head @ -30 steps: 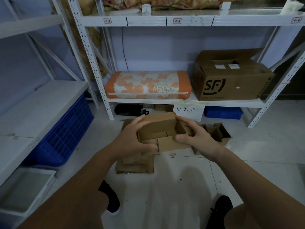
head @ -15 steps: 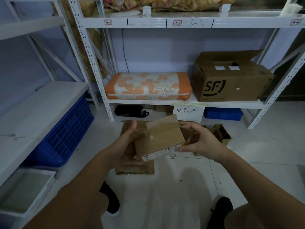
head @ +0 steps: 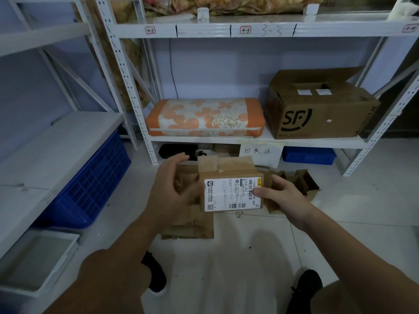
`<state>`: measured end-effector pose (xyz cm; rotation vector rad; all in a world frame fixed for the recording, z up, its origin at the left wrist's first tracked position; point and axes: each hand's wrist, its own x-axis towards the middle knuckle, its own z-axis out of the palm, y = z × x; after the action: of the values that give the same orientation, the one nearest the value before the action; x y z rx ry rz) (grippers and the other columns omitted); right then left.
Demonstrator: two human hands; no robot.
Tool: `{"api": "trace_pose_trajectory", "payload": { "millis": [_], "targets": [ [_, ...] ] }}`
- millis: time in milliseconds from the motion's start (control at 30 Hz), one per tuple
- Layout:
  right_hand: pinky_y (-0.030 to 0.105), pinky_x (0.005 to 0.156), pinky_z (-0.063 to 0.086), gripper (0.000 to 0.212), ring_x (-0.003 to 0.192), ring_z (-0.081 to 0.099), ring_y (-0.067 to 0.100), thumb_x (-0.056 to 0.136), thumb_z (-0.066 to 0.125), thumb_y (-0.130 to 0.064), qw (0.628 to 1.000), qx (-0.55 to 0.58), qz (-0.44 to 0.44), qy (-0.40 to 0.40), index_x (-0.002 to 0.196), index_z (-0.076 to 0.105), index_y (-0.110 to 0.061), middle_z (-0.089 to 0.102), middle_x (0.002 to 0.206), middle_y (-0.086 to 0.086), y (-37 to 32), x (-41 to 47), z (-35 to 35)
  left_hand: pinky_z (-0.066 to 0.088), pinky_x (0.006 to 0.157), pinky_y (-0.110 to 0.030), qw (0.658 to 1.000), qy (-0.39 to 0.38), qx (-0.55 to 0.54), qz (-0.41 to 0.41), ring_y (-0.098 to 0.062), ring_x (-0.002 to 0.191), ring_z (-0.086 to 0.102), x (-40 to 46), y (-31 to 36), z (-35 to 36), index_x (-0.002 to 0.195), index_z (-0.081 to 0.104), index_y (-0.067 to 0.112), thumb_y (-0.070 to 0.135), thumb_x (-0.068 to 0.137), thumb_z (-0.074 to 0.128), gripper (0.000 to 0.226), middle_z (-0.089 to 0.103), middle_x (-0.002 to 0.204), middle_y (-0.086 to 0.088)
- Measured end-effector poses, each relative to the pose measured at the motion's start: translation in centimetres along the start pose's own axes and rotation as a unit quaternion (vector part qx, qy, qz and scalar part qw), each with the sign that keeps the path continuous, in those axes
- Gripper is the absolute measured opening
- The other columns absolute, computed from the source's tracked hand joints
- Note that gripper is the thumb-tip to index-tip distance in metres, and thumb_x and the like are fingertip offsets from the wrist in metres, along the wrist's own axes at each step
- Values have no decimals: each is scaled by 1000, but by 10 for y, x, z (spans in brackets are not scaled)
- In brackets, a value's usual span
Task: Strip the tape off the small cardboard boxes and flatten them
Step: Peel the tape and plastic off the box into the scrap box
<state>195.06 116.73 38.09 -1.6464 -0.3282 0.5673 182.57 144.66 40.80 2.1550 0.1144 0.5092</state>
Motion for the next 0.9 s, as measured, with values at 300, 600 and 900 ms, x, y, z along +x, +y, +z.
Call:
{"api": "trace_pose_trajectory", "payload": {
  "millis": [300, 600, 900],
  "targets": [
    [27, 67, 46, 40, 80, 57, 20, 85, 77, -35, 997, 21, 78, -17, 121, 71, -20, 76, 106, 10, -5, -3, 6, 38, 114, -43, 930, -51, 252, 264, -24, 137, 44, -5, -26, 31, 150, 38, 6, 54, 76, 78, 96, 45, 148, -10],
    [39, 100, 54, 76, 129, 53, 18, 88, 72, -49, 980, -162, -26, 111, 154, 36, -37, 46, 150, -4, -7, 4, 13, 51, 101, -27, 988, -49, 125, 81, -6, 131, 44, -8, -23, 37, 155, 34, 19, 54, 75, 78, 98, 42, 143, 9],
    [25, 105, 49, 73, 126, 52, -1, 80, 83, -30, 969, -187, -152, 55, 145, 51, -33, 54, 137, -17, 1, 0, 25, 47, 93, -6, 998, 6, -54, -13, 7, 128, 51, -9, 2, 46, 156, 34, 27, 30, 75, 93, 101, 55, 142, 14]
  ]
}}
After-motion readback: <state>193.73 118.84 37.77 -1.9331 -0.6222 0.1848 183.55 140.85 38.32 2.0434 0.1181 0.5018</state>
